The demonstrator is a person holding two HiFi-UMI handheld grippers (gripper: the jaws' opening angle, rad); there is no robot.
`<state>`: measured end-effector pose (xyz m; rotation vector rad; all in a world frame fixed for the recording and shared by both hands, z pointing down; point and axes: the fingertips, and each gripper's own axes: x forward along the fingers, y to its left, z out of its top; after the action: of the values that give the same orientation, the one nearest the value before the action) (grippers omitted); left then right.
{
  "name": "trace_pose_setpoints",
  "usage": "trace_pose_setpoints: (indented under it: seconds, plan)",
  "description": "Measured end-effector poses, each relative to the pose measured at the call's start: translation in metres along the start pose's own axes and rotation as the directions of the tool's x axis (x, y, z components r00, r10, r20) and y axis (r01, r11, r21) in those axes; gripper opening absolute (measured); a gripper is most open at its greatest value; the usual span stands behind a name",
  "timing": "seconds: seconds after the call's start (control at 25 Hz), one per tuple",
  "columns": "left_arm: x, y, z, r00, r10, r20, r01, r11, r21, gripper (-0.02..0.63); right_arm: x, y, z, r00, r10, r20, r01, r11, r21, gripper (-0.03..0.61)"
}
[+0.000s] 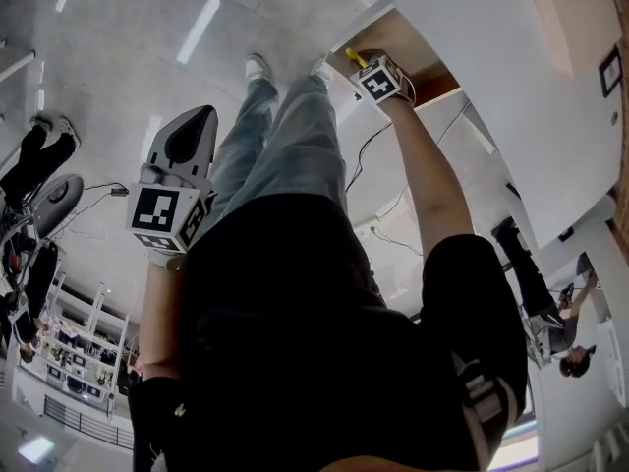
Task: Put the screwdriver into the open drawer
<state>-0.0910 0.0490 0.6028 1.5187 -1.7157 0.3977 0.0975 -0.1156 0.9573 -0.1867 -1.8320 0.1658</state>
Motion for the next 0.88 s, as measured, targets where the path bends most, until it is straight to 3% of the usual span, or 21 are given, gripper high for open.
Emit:
trace_pose_setpoints:
  seconds: [0.32, 0.88]
  plan:
    - [0.006, 0.002, -0.018, 0.999, -0.012, -0.041, 0.012, 1.000, -0.012, 0.003, 0.031, -0.001, -0.007, 0.998, 0.030, -0.061, -0.031, 0.999, -0.022, 0.082]
    - [0.002, 0.002, -0.027, 0.999, -0.021, -0.049, 0.019, 0.999, -0.038, 0.003, 0.042, -0.006, -0.006, 0.997, 0.041, -0.062, -0.041, 0.999, 0.007, 0.091]
